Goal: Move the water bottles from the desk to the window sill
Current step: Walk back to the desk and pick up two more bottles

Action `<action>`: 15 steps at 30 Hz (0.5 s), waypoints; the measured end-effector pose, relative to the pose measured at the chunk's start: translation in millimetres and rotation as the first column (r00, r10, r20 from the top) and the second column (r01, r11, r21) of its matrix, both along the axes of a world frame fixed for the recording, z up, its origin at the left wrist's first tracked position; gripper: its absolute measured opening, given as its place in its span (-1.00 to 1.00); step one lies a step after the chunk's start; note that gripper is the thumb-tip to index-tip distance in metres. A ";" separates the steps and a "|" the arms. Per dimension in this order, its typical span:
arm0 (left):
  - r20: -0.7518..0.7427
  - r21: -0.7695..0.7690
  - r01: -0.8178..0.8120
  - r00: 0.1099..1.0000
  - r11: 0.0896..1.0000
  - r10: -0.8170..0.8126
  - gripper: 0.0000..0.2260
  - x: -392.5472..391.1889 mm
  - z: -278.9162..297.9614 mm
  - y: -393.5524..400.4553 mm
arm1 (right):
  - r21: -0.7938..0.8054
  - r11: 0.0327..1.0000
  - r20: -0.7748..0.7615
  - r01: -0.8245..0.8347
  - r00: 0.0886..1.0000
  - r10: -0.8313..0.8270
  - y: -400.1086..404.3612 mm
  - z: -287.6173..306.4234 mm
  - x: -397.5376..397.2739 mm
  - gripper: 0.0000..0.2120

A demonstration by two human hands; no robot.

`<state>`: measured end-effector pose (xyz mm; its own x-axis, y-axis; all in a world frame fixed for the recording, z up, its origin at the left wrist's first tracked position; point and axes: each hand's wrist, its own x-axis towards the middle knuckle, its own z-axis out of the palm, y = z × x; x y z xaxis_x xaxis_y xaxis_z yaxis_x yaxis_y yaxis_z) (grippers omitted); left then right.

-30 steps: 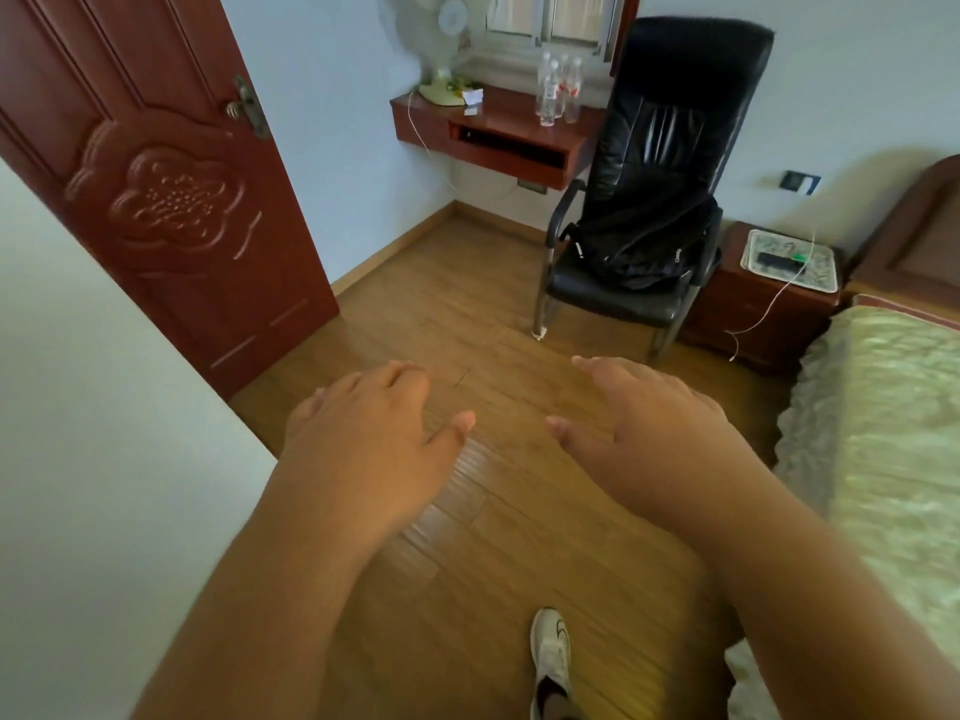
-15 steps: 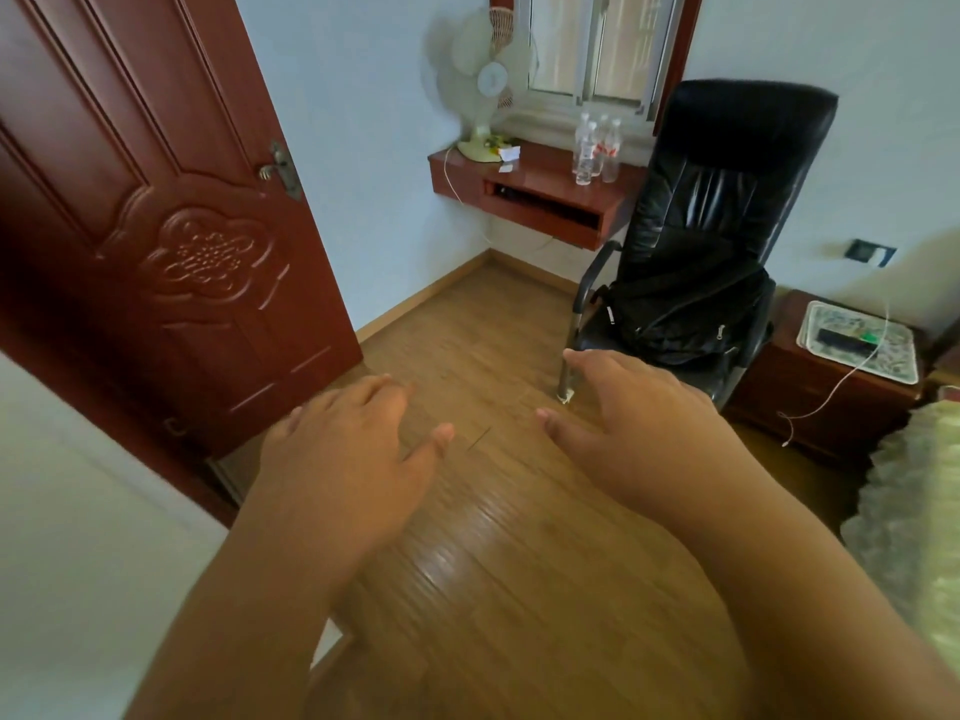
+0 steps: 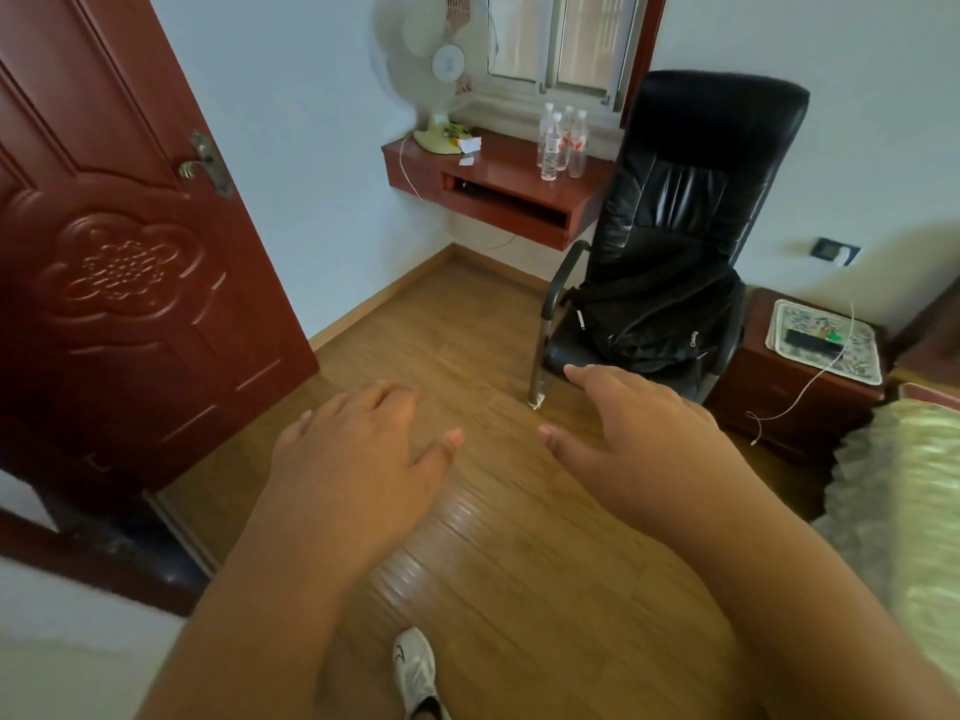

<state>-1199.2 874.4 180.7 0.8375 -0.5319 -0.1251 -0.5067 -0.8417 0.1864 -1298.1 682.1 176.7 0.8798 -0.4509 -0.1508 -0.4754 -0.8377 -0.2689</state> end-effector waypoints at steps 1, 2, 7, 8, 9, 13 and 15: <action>-0.014 0.002 0.017 1.000 1.000 -0.017 -0.41 11.4 -2.5 -5.2 | -0.003 1.000 -0.006 0.015 1.000 -0.015 -3.7 -1.3 8.6 -0.28; -0.023 0.004 0.037 0.999 0.999 -0.037 -0.40 23.0 -4.8 -10.5 | -0.008 1.000 -0.011 0.029 1.000 -0.030 -7.0 -2.4 17.7 -0.28; -0.036 -0.013 0.113 0.993 0.994 -0.113 -0.40 94.5 -6.3 -28.4 | -0.036 0.995 -0.031 0.089 0.995 -0.090 -14.1 3.6 72.9 -0.28; -0.031 -0.022 0.117 0.993 0.993 -0.117 -0.40 111.1 -5.0 -30.9 | -0.044 0.995 -0.027 0.095 0.995 -0.096 -14.8 6.5 85.8 -0.28; -0.025 -0.034 0.120 0.992 0.992 -0.121 -0.41 128.2 -4.0 -32.8 | -0.051 0.993 -0.021 0.105 0.994 -0.106 -15.8 9.0 99.7 -0.28; -0.011 -0.058 0.168 0.985 0.984 -0.169 -0.41 190.7 -3.0 -35.3 | -0.065 0.986 0.001 0.152 0.988 -0.152 -16.1 15.4 153.7 -0.27; -0.010 -0.058 0.182 0.983 0.982 -0.183 -0.42 216.4 -3.5 -33.3 | -0.059 0.987 0.004 0.152 0.988 -0.152 -11.3 15.3 177.6 -0.27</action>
<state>-982.8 841.1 177.1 0.7240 -0.6821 -0.1023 -0.6476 -0.7233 0.2397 -1120.5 670.8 192.0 0.8003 -0.5873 -0.1210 -0.5985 -0.7700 -0.2211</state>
